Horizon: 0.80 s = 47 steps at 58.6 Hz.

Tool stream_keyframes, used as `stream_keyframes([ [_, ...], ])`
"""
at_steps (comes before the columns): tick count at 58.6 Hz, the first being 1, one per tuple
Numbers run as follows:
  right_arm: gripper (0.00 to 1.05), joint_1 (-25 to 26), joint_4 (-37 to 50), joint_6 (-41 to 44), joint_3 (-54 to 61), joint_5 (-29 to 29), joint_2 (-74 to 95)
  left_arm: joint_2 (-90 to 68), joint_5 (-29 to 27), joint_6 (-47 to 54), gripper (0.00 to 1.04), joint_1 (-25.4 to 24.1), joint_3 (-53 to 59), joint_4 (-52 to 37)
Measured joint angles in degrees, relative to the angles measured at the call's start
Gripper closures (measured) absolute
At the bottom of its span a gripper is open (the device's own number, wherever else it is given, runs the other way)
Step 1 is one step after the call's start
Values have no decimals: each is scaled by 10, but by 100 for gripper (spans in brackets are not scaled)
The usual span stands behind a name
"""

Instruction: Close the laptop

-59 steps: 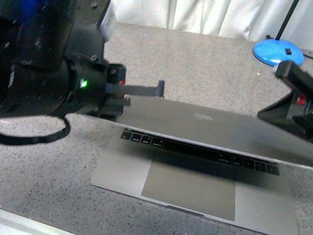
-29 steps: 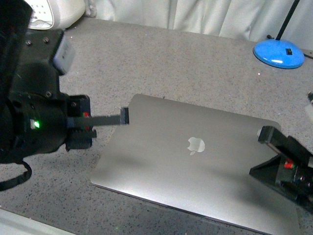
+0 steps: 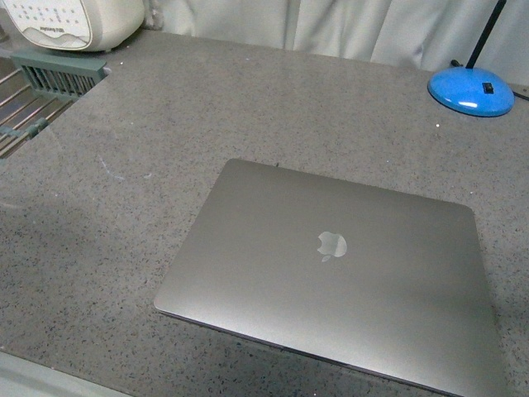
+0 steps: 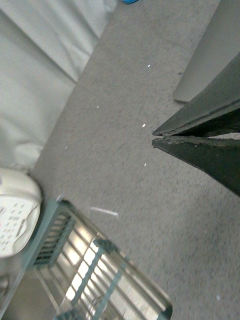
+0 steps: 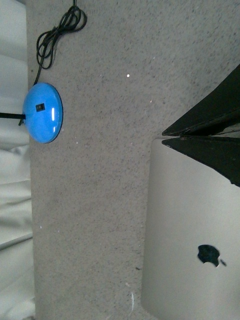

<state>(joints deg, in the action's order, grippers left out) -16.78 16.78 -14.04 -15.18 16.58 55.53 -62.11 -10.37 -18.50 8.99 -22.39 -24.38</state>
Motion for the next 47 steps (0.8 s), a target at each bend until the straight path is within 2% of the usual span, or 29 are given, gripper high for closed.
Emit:
stream_keyframes([
  [5, 103, 0, -42, 17, 31, 14, -72, 69, 20, 4, 100, -38, 31, 28],
  [9, 91, 2, -63, 21, 48, 19, -129, 110, 26, 4, 90, -57, 49, 36],
  [12, 83, 3, -59, 25, 51, 18, -145, 115, 43, 22, 87, -66, 56, 19],
  [14, 86, 9, -4, 41, 66, 4, -136, 117, 81, 56, 94, -78, 76, -46],
  [16, 93, 18, 93, 66, 97, -18, -130, 118, 94, 84, 99, -83, 92, -87],
  [17, 94, 21, 113, 73, 105, -22, -131, 120, 97, 94, 101, -84, 101, -107],
  [19, 101, 29, 180, 95, 129, -36, -137, 125, 100, 116, 101, -86, 112, -124],
  [22, 103, 40, 208, 112, 143, -43, -141, 139, 104, 142, 101, -86, 125, -130],
  [41, 104, 98, 110, 137, 149, -99, -274, 236, 104, 176, 101, -89, 177, -89],
  [47, 104, 147, 75, 138, 149, -161, -309, 267, 104, 179, 101, -89, 186, -69],
])
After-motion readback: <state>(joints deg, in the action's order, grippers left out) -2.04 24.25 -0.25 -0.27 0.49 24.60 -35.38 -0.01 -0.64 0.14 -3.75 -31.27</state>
